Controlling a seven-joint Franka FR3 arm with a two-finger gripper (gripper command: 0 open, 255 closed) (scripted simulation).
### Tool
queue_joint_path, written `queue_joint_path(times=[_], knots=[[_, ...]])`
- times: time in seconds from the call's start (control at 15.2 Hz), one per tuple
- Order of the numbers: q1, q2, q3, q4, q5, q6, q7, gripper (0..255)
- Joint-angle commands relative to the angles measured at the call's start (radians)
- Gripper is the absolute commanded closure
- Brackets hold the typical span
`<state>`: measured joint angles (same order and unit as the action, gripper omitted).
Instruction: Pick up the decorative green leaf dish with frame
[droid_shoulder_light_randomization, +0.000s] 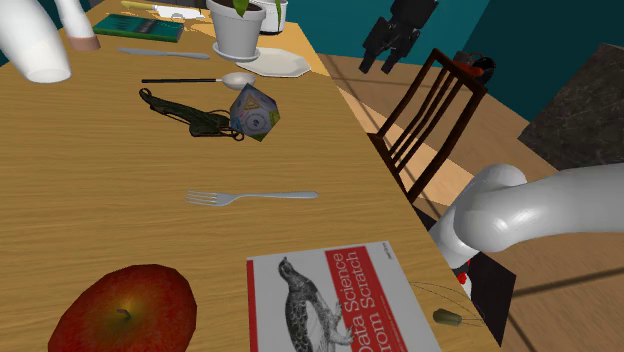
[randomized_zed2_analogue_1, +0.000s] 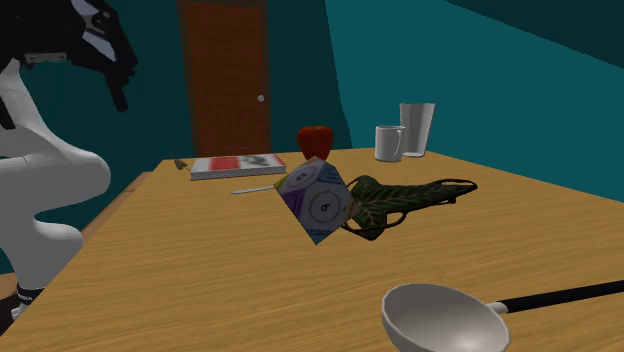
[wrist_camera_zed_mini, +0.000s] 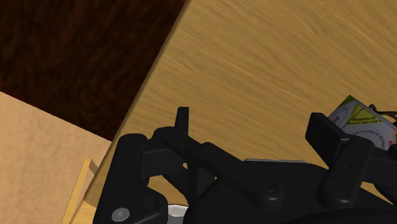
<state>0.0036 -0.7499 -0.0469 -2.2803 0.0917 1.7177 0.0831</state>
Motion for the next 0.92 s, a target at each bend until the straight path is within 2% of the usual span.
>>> queue_joint_path(times=[0.0,0.4,0.86], knots=[[0.000,0.000,0.000,0.000,0.000,0.000,0.000,0],[0.066,0.209,0.028,0.105,0.042,0.078,-0.050,0],[0.130,0.451,0.066,0.271,0.083,0.125,-0.107,0]])
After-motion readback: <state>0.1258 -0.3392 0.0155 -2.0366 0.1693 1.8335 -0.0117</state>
